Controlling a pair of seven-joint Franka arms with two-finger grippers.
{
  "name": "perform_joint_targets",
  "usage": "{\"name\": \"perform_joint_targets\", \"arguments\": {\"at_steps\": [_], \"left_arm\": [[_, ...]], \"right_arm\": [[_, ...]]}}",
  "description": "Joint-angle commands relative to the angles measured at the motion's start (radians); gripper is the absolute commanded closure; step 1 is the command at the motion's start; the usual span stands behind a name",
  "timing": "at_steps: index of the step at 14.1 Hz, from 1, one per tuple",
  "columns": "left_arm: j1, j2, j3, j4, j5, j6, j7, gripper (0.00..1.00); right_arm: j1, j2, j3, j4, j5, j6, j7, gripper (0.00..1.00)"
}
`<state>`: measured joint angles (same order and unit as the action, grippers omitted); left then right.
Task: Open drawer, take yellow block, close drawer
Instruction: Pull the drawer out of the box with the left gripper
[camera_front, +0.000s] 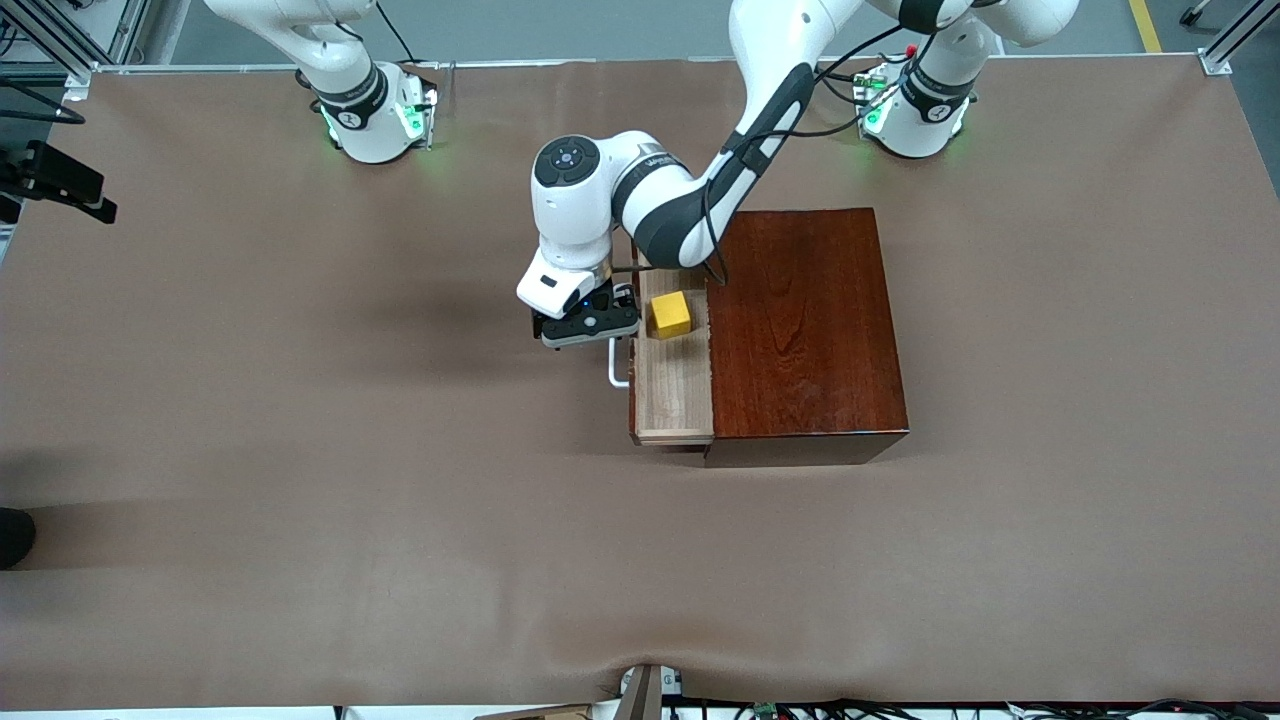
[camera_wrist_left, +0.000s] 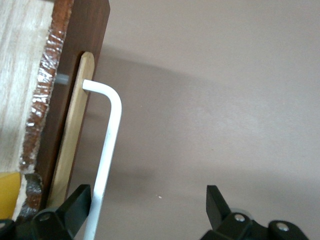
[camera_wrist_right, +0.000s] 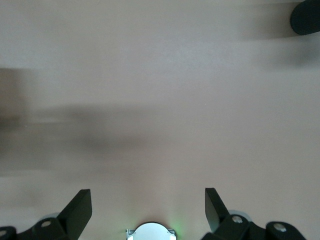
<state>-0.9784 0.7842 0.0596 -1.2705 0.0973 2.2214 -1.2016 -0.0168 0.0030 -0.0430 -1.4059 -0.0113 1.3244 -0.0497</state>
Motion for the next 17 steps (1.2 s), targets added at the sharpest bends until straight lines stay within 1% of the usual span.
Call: {"name": "perform_joint_targets", "arguments": {"at_steps": [1, 4, 7, 11, 15, 17], "left_arm": [[-0.008, 0.040, -0.032, 0.037, -0.019, 0.101, -0.047, 0.00], [-0.008, 0.046, -0.035, 0.037, -0.019, 0.171, -0.070, 0.00], [-0.011, 0.049, -0.037, 0.036, -0.019, 0.202, -0.073, 0.00], [-0.014, 0.055, -0.032, 0.028, -0.010, 0.202, -0.067, 0.00], [-0.011, 0.029, -0.030, 0.028, -0.005, 0.189, -0.070, 0.00], [-0.014, 0.021, -0.027, 0.019, -0.004, 0.152, -0.072, 0.00]], "right_arm": [[-0.040, -0.001, 0.014, 0.001, 0.042, 0.012, -0.018, 0.00], [-0.040, -0.001, 0.014, 0.001, 0.042, 0.025, -0.016, 0.00], [-0.037, -0.001, 0.014, 0.001, 0.044, 0.026, -0.016, 0.00], [-0.038, -0.001, 0.014, 0.001, 0.044, 0.026, -0.016, 0.00], [-0.051, -0.001, 0.014, -0.004, 0.044, 0.019, -0.016, 0.00], [-0.051, -0.001, 0.014, -0.004, 0.044, 0.019, -0.016, 0.00]]}}
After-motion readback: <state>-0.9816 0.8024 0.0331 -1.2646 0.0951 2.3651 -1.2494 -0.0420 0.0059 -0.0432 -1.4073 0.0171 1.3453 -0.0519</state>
